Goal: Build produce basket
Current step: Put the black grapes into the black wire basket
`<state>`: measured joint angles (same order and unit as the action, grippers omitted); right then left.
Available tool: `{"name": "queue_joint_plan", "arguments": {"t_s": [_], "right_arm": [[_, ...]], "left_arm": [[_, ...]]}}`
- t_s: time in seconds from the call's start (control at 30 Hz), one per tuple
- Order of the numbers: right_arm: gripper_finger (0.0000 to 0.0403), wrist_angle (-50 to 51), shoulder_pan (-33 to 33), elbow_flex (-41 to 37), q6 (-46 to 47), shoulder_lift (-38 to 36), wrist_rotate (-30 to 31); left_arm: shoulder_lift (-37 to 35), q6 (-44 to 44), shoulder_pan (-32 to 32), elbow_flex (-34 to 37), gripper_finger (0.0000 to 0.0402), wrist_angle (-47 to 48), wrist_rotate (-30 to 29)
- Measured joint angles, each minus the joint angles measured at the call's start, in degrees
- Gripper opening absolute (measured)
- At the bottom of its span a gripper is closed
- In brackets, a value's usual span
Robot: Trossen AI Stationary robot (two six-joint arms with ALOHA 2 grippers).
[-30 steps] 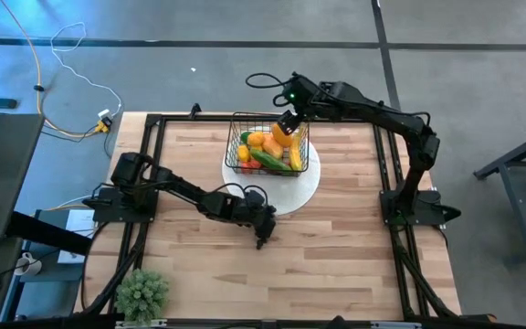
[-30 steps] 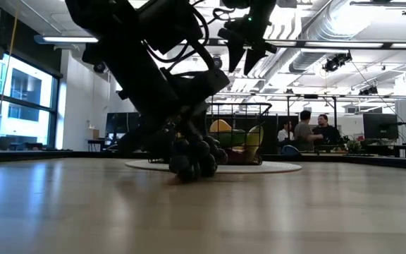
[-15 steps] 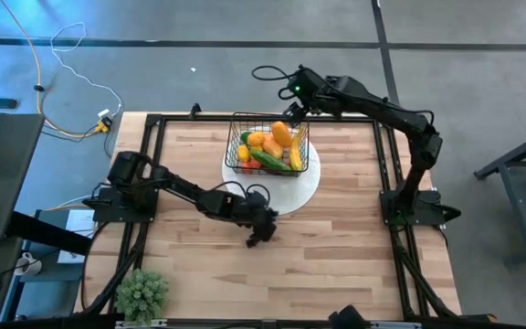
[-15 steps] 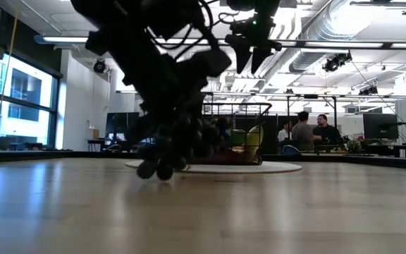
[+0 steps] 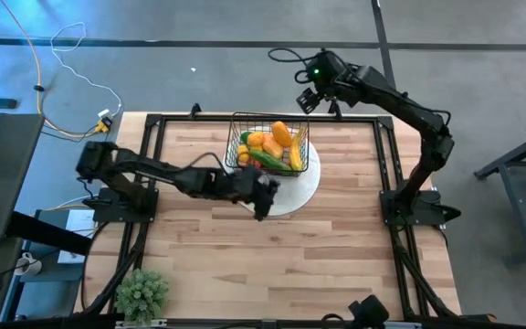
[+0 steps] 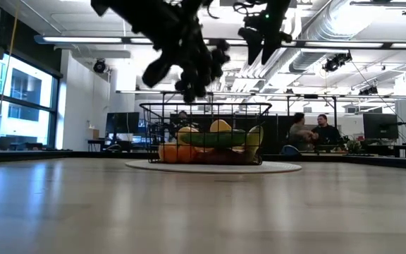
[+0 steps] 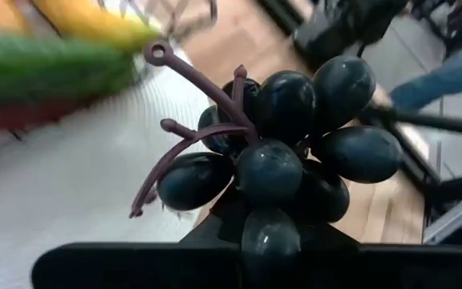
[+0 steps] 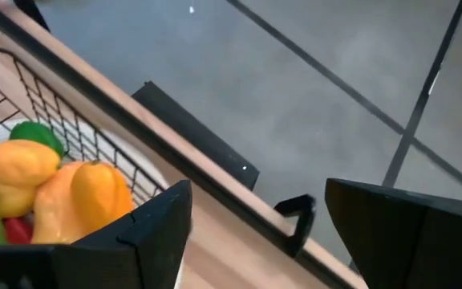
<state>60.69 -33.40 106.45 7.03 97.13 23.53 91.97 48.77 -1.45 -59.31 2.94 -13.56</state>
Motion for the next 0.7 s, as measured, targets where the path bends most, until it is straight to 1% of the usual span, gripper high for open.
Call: {"name": "queue_joint_plan", "arguments": {"t_s": [0.17, 0.27, 0.43, 0.53, 0.7], "right_arm": [[0.0268, -1.86, -1.43, 0.0, -3.06, -2.11, -0.22], [0.0268, -3.24, -2.12, 0.0, -4.9, -3.44, -1.17], [0.0268, -5.82, -2.85, 0.0, -7.33, -4.58, -2.95], [0.0268, -7.12, -3.01, 0.0, -7.5, -4.77, -3.15], [0.0268, -8.21, -3.01, 0.0, -8.36, -4.77, -3.87]], "left_arm": [[-5.32, -4.33, -2.87, 0.0, 0.0004, 0.55, -5.04], [-7.78, -7.2, -5.04, -0.04, 0.0004, 0.41, -10.08], [-9.64, -14.83, -9.02, -0.06, 0.0004, 0.26, -16.72], [-9.65, -18.99, -12.11, -0.04, 0.0004, 0.28, -18.93], [-7.82, -24.93, -17.14, -0.02, 0.0004, 0.59, -19.36]]}}
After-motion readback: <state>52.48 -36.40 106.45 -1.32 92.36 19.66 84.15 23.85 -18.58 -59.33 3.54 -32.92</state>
